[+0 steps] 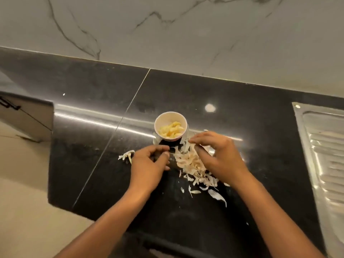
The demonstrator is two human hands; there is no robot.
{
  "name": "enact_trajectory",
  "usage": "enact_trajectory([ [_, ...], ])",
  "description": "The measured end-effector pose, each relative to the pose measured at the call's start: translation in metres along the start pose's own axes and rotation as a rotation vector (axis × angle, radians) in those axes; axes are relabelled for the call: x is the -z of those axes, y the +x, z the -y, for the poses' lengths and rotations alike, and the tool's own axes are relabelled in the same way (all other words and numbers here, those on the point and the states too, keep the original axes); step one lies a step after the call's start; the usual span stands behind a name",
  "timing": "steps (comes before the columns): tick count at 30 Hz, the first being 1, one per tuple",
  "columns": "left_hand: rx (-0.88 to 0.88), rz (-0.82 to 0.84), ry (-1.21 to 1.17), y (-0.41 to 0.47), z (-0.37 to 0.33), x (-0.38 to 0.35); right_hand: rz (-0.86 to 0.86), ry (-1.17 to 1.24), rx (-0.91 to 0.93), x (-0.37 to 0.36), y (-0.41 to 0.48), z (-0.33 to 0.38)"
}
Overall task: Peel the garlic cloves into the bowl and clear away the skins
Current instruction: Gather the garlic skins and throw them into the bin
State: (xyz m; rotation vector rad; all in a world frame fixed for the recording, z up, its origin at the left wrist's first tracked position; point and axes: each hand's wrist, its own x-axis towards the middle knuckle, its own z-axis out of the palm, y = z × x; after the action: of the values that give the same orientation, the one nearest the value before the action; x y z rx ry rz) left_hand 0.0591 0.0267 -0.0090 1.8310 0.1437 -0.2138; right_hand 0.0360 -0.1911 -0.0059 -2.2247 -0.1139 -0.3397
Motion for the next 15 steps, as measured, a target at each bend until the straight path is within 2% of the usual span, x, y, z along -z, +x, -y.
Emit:
enact_trajectory([
  [2, 0.062, -0.03, 0.029, -0.001, -0.01, 0.003, 0.034, -0.007, -0.078, 0.003, 0.008, 0.009],
  [5, 0.131, 0.025, 0.053, -0.003, -0.022, 0.002, 0.082, -0.057, -0.162, 0.006, 0.018, 0.022],
  [11, 0.21, 0.073, 0.098, 0.013, -0.036, -0.003, 0.25, -0.318, -0.248, -0.004, 0.033, 0.037],
  [15, 0.233, 0.091, 0.106, 0.024, -0.041, -0.003, 0.339, -0.377, -0.262, -0.015, 0.04, 0.037],
])
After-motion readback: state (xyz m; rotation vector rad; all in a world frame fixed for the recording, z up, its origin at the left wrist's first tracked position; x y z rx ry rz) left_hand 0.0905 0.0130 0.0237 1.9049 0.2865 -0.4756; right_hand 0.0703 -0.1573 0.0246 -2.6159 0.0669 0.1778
